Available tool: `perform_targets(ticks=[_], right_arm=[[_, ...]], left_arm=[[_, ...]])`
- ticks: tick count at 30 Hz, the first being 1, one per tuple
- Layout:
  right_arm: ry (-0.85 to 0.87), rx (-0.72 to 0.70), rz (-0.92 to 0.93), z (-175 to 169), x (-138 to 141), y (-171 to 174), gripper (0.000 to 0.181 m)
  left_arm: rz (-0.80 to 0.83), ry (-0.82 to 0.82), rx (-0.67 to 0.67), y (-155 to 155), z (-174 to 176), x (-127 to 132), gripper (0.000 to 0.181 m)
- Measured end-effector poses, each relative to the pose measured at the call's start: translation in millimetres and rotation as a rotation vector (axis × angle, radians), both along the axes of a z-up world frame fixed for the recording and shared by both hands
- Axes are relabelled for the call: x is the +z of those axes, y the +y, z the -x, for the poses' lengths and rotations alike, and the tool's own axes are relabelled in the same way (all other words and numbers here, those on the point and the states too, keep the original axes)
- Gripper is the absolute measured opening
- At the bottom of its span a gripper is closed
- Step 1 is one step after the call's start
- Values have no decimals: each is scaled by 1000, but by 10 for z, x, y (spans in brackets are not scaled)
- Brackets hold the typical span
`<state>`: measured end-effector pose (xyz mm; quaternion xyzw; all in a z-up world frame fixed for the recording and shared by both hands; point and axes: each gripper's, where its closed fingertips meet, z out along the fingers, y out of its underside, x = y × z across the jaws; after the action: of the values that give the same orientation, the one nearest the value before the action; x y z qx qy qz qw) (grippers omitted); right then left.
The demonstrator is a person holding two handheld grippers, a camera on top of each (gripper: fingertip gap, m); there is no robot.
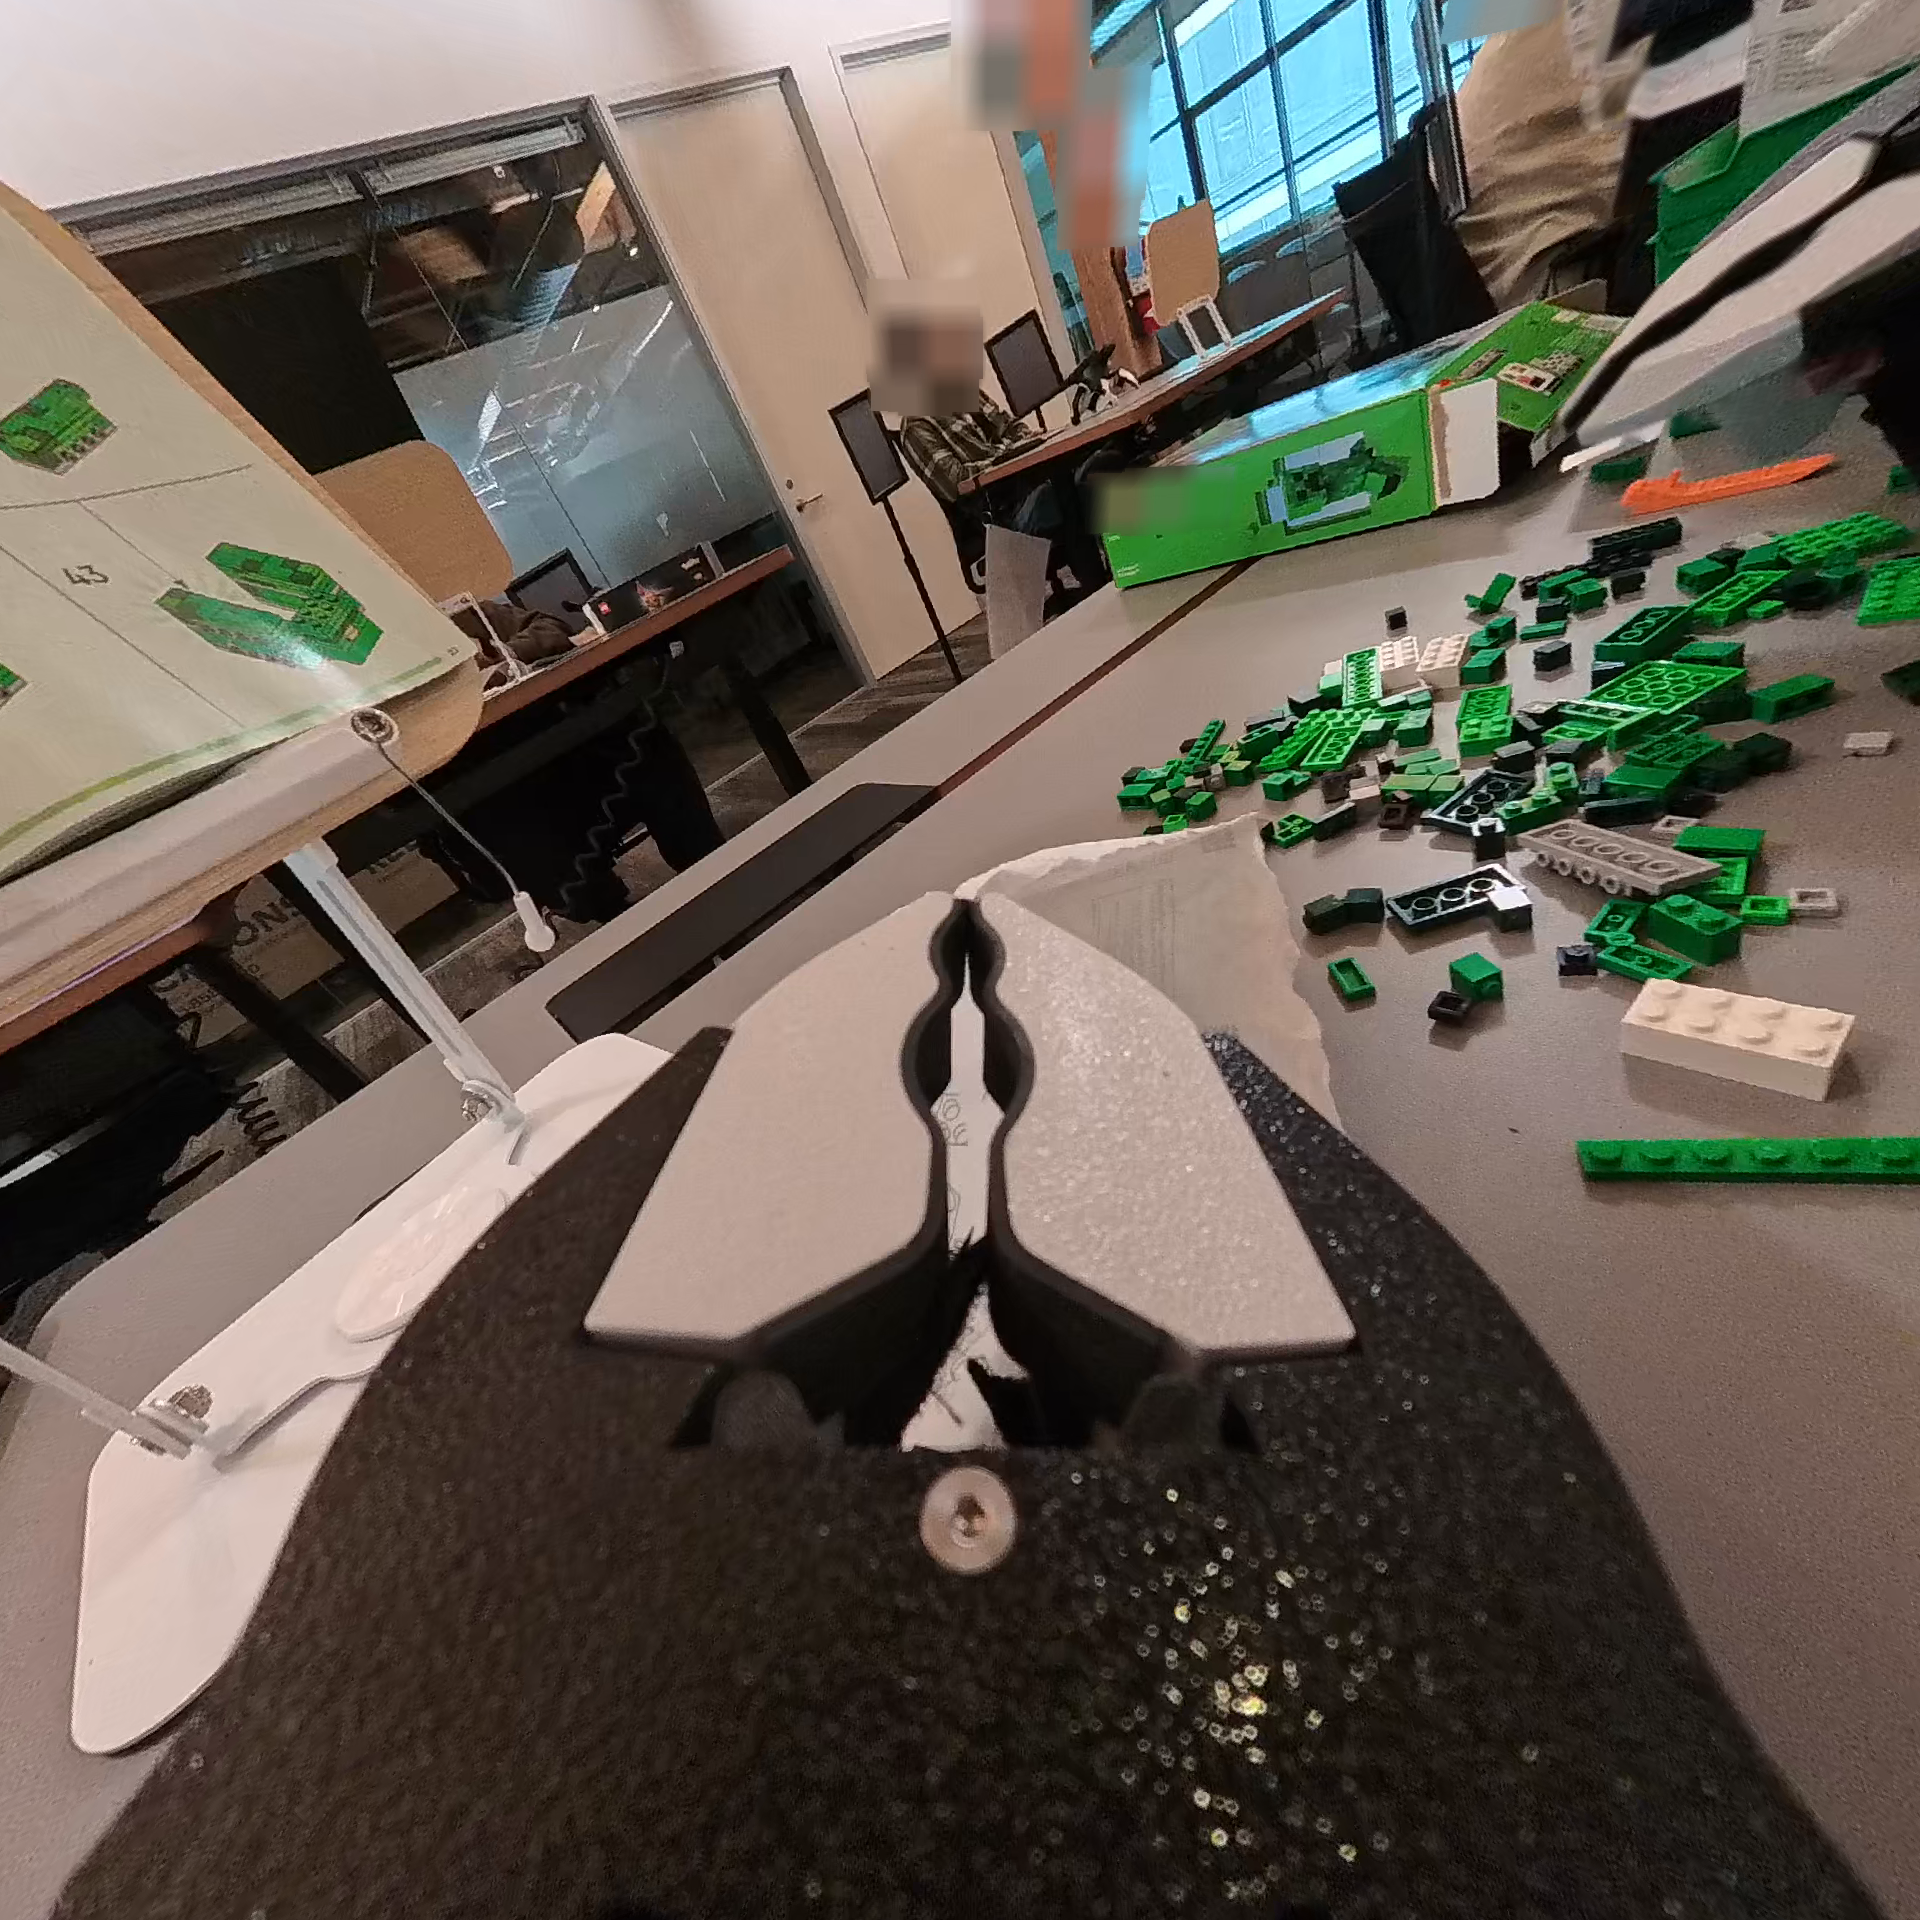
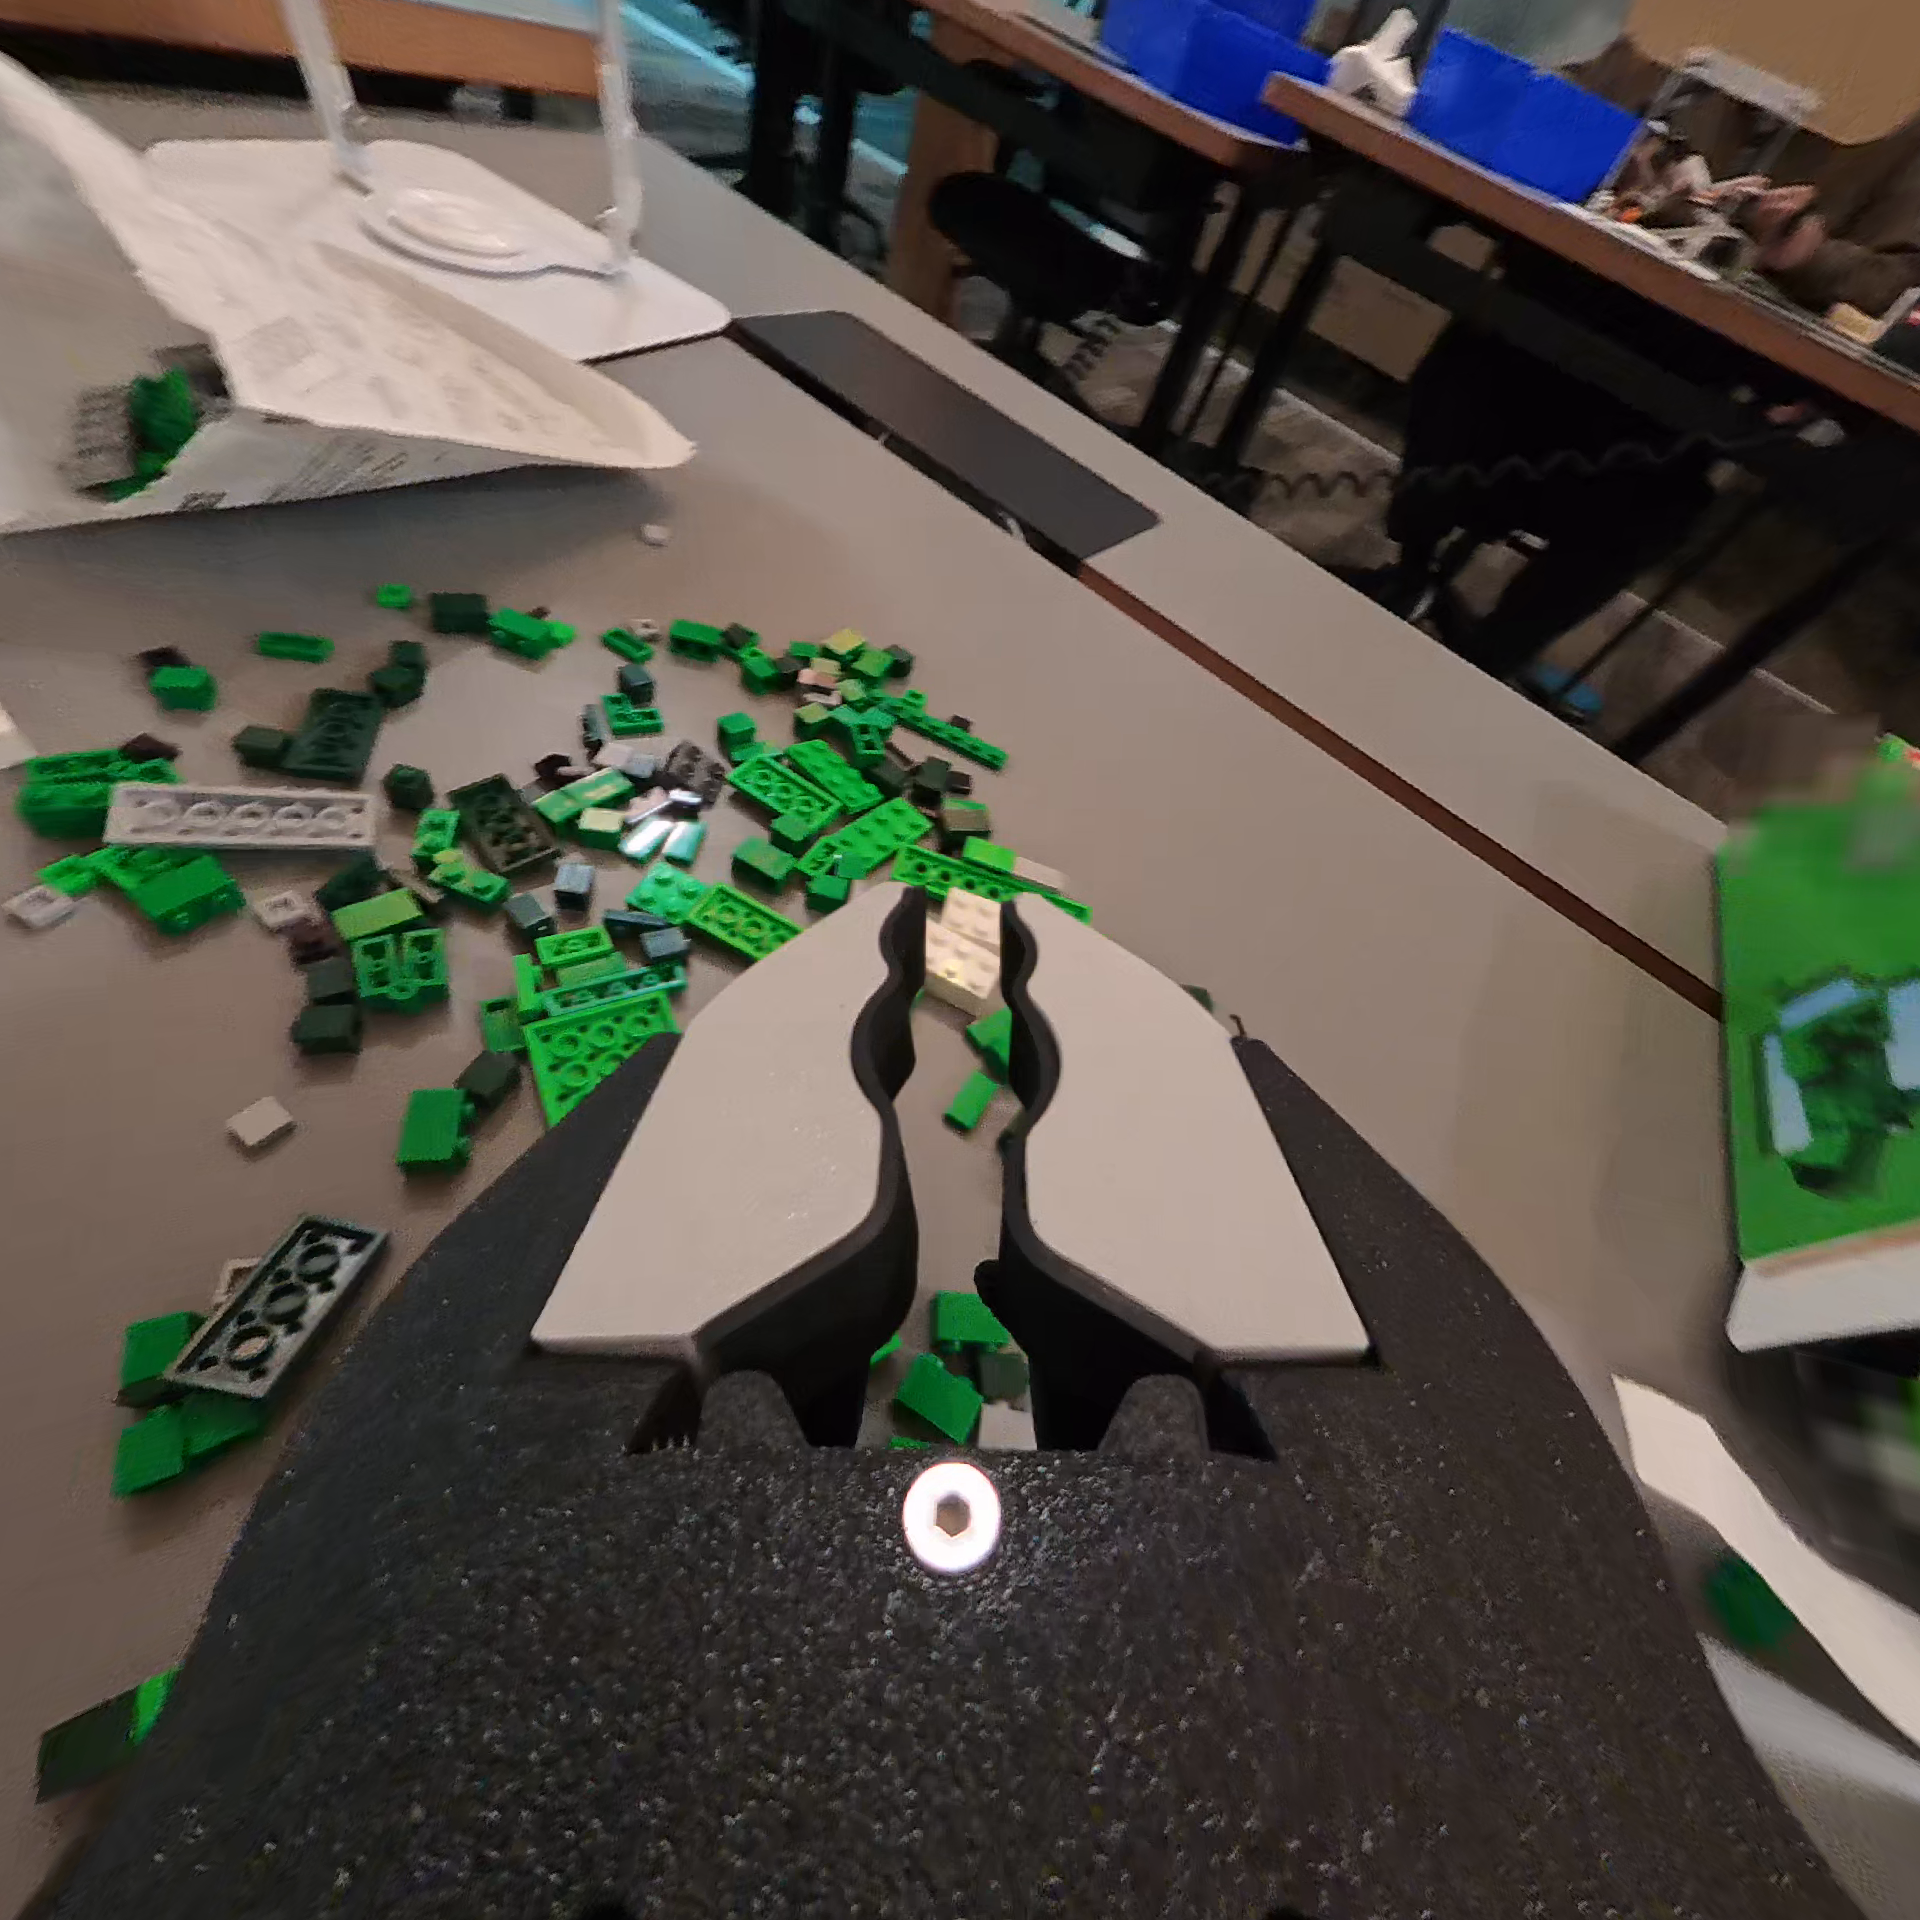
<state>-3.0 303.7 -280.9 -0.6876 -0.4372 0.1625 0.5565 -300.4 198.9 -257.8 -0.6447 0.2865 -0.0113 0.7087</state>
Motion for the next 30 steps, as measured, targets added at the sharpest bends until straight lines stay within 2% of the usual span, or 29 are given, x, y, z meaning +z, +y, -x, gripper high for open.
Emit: perform_targets(ticks=[4, 8, 18, 22, 24, 28, 30], right_arm=[[52, -105, -31, -164, 88, 117, 9], [83, -139, -43, -219, 125, 152, 8], [86, -147, -63, -214, 153, 153, 7], [107, -127, -71, -198, 243, 117, 8], [120, -105, -86, -197, 372, 56, 12], [136, -180, -148, -418, 600, 46, 38], [118, -215, -161, -564, 626, 67, 38]], left_arm=[[0, 0, 0, 0, 1, -1, 0], [0, 0, -1, -1, 1, -2, 0], [4, 1, -5, 1, -5, -7, 0], [3, 4, -4, 1, -7, -7, 0], [1, 6, -3, 1, -6, -4, 0], [1, 7, -4, 2, -13, -6, 0], [2, 8, -5, 2, -15, -8, 0]])
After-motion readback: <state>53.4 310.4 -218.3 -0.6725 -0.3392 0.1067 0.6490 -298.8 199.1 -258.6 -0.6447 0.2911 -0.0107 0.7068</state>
